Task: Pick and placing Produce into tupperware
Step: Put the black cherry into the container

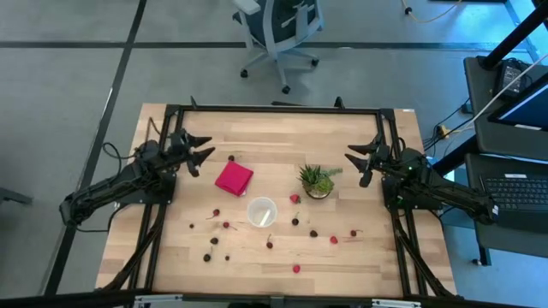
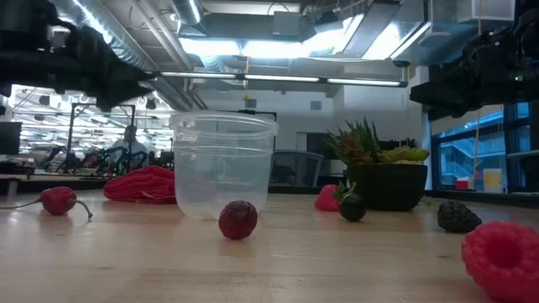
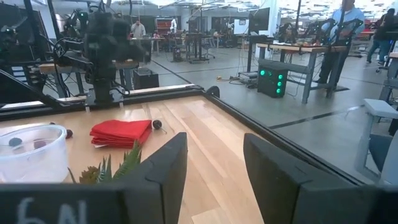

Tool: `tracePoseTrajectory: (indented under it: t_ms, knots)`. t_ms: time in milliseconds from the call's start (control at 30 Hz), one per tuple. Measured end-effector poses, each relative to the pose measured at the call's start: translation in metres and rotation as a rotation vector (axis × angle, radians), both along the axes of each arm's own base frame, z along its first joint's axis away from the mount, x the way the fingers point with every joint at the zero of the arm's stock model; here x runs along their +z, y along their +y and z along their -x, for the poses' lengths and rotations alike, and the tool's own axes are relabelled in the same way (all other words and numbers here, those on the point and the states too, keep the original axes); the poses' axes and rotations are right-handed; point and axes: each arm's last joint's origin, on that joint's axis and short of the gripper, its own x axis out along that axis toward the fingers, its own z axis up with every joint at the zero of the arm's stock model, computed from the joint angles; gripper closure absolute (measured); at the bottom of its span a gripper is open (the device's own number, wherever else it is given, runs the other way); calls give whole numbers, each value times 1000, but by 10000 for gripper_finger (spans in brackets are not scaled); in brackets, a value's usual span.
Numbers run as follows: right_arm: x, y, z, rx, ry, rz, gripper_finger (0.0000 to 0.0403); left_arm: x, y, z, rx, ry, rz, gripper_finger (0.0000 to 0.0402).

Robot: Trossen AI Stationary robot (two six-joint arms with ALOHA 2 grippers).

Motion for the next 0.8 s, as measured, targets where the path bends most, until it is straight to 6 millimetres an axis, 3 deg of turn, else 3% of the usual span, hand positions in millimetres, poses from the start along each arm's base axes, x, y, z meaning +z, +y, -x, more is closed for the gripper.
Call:
tracePoseTrajectory:
  t_ms: [133, 367, 567, 800]
  knots:
    - [4, 0, 0, 0, -38, 17, 242, -3, 4, -4, 45, 236, 90, 188]
    - [9, 0, 1, -1, -85, 37, 242, 26, 19, -24, 118, 468, 231, 188]
    - [9, 0, 1, -1, -81, 35, 242, 29, 40, -56, 113, 778, 301, 188]
    - [7, 0, 0, -1, -67, 30, 242, 23, 66, -102, 71, 948, 354, 188]
